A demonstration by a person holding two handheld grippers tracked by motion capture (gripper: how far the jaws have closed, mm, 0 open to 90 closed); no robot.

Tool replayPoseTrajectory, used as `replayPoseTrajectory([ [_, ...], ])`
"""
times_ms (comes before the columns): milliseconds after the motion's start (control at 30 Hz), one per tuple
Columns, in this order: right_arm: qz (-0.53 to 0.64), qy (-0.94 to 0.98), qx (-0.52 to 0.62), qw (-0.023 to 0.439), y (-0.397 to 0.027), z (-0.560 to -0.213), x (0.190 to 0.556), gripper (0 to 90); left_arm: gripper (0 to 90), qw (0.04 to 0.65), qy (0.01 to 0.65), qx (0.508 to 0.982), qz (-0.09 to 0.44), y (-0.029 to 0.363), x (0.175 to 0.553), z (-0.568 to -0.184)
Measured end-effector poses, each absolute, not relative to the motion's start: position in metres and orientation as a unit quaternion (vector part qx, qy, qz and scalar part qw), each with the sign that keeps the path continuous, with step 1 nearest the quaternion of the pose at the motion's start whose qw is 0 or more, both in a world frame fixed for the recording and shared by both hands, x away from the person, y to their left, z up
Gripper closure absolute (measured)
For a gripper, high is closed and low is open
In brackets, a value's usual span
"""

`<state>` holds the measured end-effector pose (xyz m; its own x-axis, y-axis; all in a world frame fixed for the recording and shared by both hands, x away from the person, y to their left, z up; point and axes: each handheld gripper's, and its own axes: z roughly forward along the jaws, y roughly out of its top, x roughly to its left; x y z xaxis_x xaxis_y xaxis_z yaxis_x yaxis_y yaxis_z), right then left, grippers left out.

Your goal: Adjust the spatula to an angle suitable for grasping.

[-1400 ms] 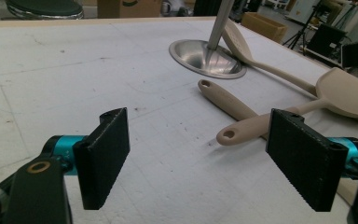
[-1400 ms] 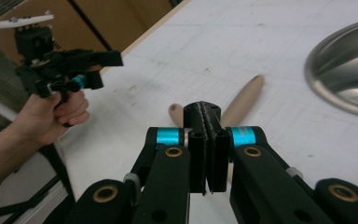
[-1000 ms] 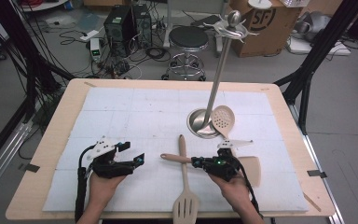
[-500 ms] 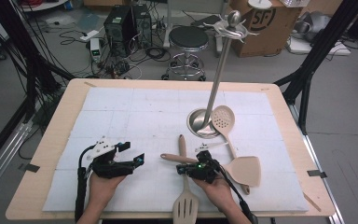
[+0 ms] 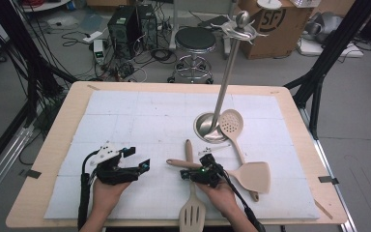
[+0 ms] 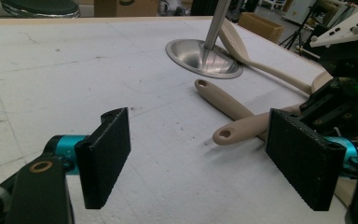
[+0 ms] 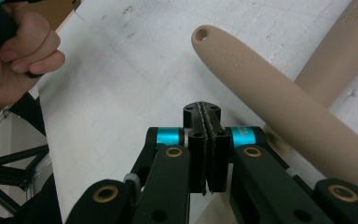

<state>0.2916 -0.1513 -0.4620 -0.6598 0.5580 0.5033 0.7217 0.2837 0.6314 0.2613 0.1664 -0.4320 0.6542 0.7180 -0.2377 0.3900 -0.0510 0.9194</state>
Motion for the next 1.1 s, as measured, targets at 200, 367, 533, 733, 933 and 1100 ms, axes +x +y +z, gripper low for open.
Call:
replayPoseTrajectory([
  [200, -0.447, -0.788, -0.415, 0.088, -0.152, -0.462, 0.297, 89.7, 23.2, 0.568, 0.390, 0.709, 0.145, 0.167, 0.261, -0.432],
  [367, -0.453, -0.780, -0.424, 0.080, -0.155, -0.463, 0.302, 89.7, 23.2, 0.568, 0.390, 0.711, 0.144, 0.166, 0.261, -0.432],
  [533, -0.451, -0.780, -0.429, 0.063, -0.154, -0.461, 0.307, 89.7, 23.2, 0.568, 0.389, 0.711, 0.144, 0.166, 0.262, -0.432],
  [733, -0.454, -0.773, -0.439, 0.051, -0.153, -0.457, 0.316, 89.7, 23.3, 0.568, 0.391, 0.710, 0.142, 0.166, 0.262, -0.432],
  [933, -0.456, -0.767, -0.449, 0.046, -0.154, -0.456, 0.321, 89.7, 23.3, 0.567, 0.390, 0.711, 0.143, 0.166, 0.262, -0.432],
  [1100, -0.456, -0.762, -0.457, 0.042, -0.155, -0.454, 0.326, 89.7, 23.4, 0.567, 0.389, 0.712, 0.142, 0.166, 0.262, -0.433],
])
